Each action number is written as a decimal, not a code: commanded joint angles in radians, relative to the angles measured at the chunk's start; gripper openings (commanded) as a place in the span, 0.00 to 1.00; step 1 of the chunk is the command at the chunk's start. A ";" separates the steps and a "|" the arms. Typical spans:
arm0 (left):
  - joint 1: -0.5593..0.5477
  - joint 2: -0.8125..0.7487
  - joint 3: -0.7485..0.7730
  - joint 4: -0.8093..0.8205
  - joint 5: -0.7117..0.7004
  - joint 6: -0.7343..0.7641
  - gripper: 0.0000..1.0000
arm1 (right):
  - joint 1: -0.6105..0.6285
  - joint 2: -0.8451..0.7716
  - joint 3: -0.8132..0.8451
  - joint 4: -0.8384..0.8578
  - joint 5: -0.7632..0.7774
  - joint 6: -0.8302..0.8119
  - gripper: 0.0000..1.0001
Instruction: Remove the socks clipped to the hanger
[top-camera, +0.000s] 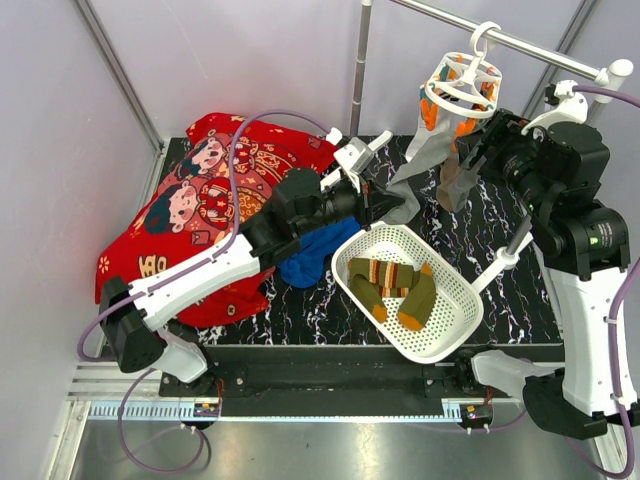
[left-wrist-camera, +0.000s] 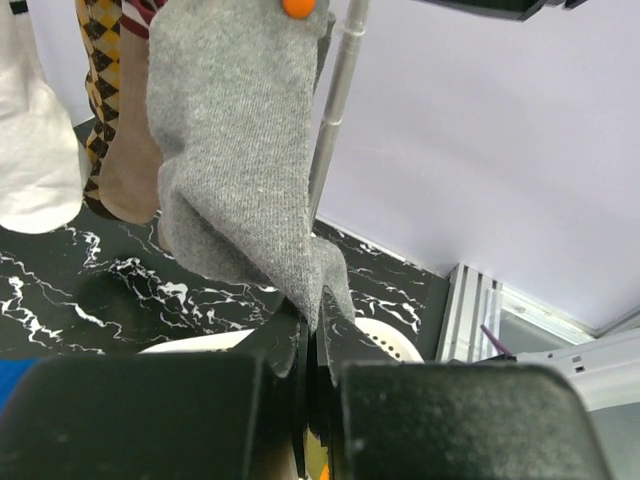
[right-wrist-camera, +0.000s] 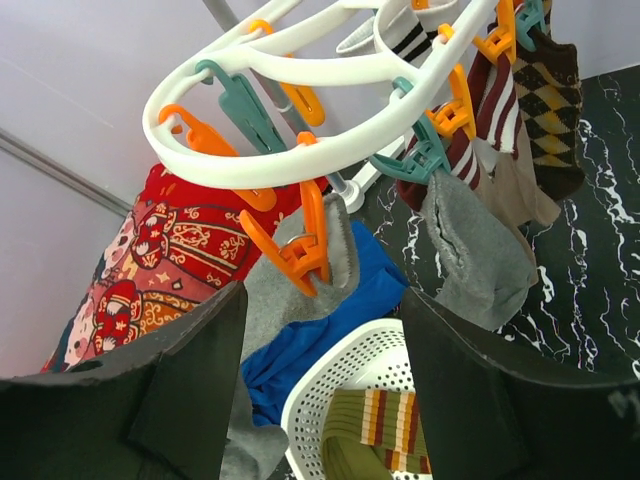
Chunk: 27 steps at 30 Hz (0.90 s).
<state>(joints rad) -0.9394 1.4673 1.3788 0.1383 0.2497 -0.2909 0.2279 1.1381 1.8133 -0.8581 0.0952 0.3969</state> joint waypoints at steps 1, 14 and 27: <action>-0.013 -0.048 -0.012 0.093 -0.015 -0.016 0.00 | -0.001 -0.017 0.052 0.053 0.031 -0.021 0.71; -0.022 -0.052 0.012 0.070 0.074 -0.042 0.00 | -0.001 -0.101 -0.161 0.340 -0.146 -0.179 0.74; -0.021 -0.036 0.052 0.046 0.172 -0.068 0.00 | -0.001 -0.097 -0.189 0.364 -0.147 -0.188 0.74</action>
<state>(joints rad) -0.9565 1.4528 1.3743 0.1555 0.3595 -0.3462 0.2279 1.0420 1.6245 -0.5575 -0.0463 0.2314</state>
